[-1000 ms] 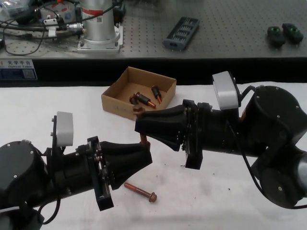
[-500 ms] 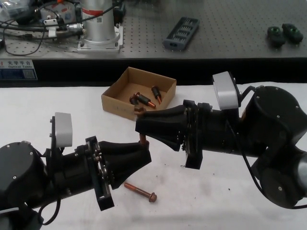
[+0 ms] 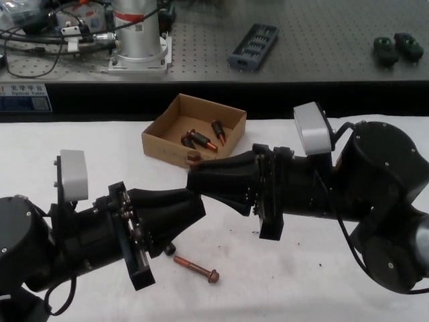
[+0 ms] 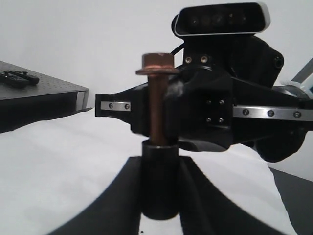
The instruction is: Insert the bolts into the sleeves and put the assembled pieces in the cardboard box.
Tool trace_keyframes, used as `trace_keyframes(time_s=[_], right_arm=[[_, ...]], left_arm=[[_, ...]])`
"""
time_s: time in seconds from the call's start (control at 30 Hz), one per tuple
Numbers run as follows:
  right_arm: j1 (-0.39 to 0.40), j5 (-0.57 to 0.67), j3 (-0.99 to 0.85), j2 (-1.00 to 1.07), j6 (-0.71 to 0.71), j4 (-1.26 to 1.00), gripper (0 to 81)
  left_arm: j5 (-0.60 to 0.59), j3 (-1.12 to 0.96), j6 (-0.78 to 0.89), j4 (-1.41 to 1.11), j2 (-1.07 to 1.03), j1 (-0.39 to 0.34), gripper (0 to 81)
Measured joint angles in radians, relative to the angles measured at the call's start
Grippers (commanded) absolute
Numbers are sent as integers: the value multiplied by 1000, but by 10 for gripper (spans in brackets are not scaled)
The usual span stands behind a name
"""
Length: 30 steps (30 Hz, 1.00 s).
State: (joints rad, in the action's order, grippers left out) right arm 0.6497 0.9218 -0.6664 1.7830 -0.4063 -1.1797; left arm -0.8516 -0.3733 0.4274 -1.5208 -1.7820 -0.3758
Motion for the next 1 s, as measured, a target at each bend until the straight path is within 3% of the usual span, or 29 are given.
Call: trace_keyframes(time_s=[0.8,0.97,1.0], right_arm=[[3,5,1,0,0,7,64],[3,-11,1,0,0,26,13],[3,-18,1,0,0,32,46]], left_arm=[[-2,0,-38,56,8,0,6],[-2,0,-37,66,8,0,6],[-1,0,-37,68,8,0,6]])
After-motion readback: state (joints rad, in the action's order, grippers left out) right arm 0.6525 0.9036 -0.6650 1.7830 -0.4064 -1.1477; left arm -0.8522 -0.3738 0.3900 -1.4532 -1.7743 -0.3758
